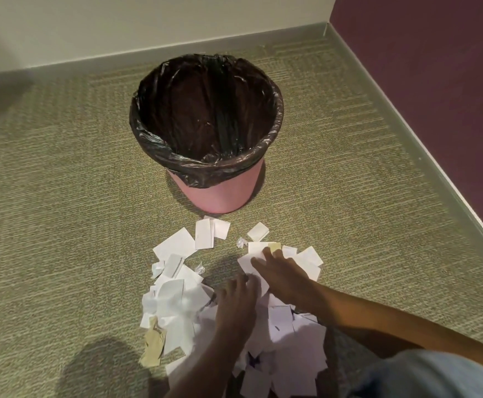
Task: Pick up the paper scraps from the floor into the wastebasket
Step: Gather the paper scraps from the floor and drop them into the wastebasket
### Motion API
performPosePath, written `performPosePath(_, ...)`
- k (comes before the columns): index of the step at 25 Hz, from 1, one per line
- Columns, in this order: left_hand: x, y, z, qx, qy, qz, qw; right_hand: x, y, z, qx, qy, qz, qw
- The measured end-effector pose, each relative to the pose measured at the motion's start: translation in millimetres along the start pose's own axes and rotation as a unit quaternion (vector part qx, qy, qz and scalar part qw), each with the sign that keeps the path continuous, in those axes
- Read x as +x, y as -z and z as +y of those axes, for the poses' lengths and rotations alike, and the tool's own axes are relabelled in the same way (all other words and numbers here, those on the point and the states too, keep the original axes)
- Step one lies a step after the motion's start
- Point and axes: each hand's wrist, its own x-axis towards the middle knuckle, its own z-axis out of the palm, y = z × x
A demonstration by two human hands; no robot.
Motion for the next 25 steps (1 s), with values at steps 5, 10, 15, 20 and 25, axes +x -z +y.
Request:
performPosePath(5,6.0,7.4,-6.3,-0.075,-0.015,0.016,0.997,-3.5,35.1,-0.9,0.004,0.041,0.005,0.999)
performPosePath(10,30.3,35.0,-23.1,-0.219,-0.016,-0.015,0.975,-2.0,59.7,14.0,0.080,0.034,0.000,0.996)
performPosePath(15,46.8,69.9,-39.6,-0.307,0.006,-0.060,0.950,-2.0,74.7,35.2,0.211,-0.052,0.031,0.976)
performPosePath(20,43.8,101.7,-57.4,-0.367,0.020,-0.121,0.922,-20.4,111.6,70.9,0.364,-0.063,0.051,0.928)
performPosePath(25,11.1,208.1,-62.4,-0.318,-0.073,-0.238,0.915,-64.6,180.7,94.4,0.450,0.006,0.037,0.892)
